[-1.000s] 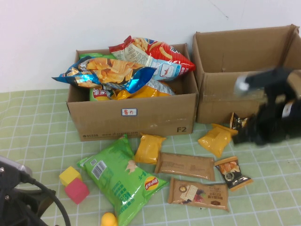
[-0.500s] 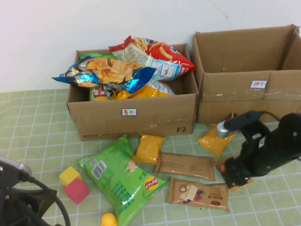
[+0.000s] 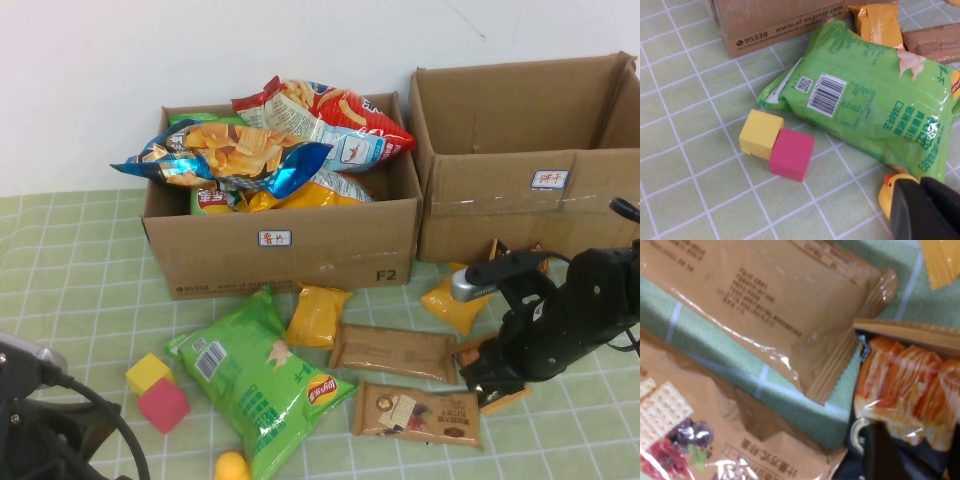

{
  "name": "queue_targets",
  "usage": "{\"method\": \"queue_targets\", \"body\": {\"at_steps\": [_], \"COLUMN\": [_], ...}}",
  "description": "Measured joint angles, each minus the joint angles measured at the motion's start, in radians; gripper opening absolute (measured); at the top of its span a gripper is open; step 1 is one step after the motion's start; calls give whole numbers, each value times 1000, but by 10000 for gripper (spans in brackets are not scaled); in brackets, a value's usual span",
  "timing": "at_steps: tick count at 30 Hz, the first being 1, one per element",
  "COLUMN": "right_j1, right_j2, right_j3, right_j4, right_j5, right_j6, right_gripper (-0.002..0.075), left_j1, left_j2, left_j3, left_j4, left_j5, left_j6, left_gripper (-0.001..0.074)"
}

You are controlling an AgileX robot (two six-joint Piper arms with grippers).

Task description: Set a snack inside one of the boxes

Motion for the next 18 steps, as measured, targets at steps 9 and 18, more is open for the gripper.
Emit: {"method": "queue_targets", "body": {"at_steps": [9, 18], "right_j1": [0, 0], "right_j2": [-22, -168], "right_j3": [-29, -144], "right_j4": [-28, -42], "right_j5": [83, 179], "right_j6": [0, 2], "right_gripper": [228, 227], "left_j1": [0, 0], "left_j2": [0, 0], "left_j3": [0, 0], "left_j4": [0, 0], "left_j5": [0, -2], "left_j6": [0, 0], "left_gripper": [-3, -3]}}
